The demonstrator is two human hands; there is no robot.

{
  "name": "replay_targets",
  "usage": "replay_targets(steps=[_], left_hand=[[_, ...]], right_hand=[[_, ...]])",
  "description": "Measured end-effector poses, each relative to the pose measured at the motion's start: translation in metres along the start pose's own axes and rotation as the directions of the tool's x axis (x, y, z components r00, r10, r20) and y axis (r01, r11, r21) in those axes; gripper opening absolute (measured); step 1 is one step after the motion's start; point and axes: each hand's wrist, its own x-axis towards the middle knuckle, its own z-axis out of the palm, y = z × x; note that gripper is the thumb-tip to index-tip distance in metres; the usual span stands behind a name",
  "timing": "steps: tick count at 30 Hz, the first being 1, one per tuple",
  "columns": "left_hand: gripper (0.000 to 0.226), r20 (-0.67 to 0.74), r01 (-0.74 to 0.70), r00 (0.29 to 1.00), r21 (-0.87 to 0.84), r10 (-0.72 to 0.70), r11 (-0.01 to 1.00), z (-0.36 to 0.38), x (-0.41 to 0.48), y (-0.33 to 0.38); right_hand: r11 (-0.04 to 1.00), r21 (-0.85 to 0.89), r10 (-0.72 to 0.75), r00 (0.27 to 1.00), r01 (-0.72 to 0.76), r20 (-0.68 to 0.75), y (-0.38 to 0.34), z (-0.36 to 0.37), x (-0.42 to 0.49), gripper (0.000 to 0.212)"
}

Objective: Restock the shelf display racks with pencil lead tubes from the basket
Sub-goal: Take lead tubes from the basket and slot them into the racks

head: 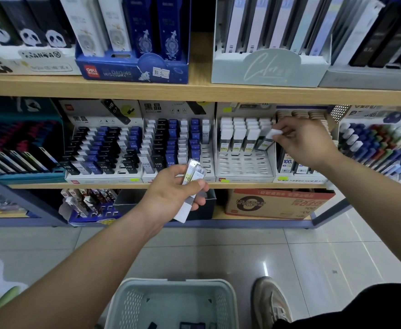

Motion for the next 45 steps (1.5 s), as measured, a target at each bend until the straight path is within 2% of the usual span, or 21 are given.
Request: replay_targets(steps=[4,12,17,22,27,29,30,31,33,35,37,41,45], left_hand=[[0.028,-0.009,0.01,1.0,0.001,-0.01,1.0,0.002,-0.001,0.001],[0.021,-0.015,0.003,1.0,0.046,-0.002,0.999,0.003,-0.002,-0.001],[0.022,-0.024,-0.004,1.0,0.057,0.005,0.998,0.001,0.0,-0.003],[0.024,-0.061,-0.007,0.998,0.019,0.009,1.0,0.002,0.0,-0.003],[0.032,-0.086,-0.019,0.996,-0.014,0.017,1.0,0.007,0.0,-0.001],[0.036,-0.075,-0.026,0.997,-0.013,0.025,1.0,0.009,0.001,-0.001],[0.038,-0.068,-0.028,0.997,-0.013,0.027,1.0,0.01,0.002,-0.001],[0.039,-0.06,-0.03,0.998,-0.011,0.029,0.999,0.01,0.002,-0.001],[0.039,-0.046,-0.038,0.998,-0.002,0.038,0.999,0.011,0.002,0.001],[0.036,-0.037,-0.051,0.998,0.011,0.052,0.999,0.012,0.001,0.002],[0.033,-0.033,-0.063,0.997,0.019,0.064,0.998,0.014,0.0,0.003],[0.035,-0.023,-0.054,0.998,0.018,0.054,0.998,0.012,-0.001,0.004],[0.037,-0.107,-0.061,0.993,-0.027,0.058,0.998,0.005,0.0,0.008]], right_hand=[[0.998,-0.043,-0.036,0.999,0.037,0.025,-0.002,-0.002,0.0,0.014],[0.99,-0.115,-0.088,0.996,0.084,-0.03,0.002,0.004,0.002,0.019],[0.979,-0.172,-0.136,0.982,0.113,-0.13,0.005,0.014,0.004,0.019],[0.957,-0.263,-0.17,0.971,0.123,-0.167,0.0,0.022,0.002,0.02],[0.962,-0.26,-0.123,0.981,0.081,-0.148,-0.016,0.017,-0.007,0.029],[0.984,-0.137,-0.132,0.978,0.11,-0.161,-0.037,0.012,-0.013,0.023],[0.994,0.021,-0.102,0.988,0.105,-0.113,-0.054,0.01,-0.018,0.016],[0.974,0.221,-0.052,0.999,0.053,-0.012,-0.072,0.008,-0.022,0.012],[0.847,0.522,-0.025,0.974,-0.1,0.227,-0.101,0.008,-0.029,0.014],[0.784,0.598,-0.072,0.933,-0.166,0.353,-0.114,0.012,-0.033,0.016],[0.746,0.633,-0.105,0.902,-0.207,0.419,-0.117,0.016,-0.035,0.016],[0.679,0.693,-0.102,0.905,-0.241,0.414,-0.112,0.017,-0.03,0.012],[0.643,0.72,-0.061,0.919,-0.261,0.389,-0.1,0.016,-0.025,0.019]])
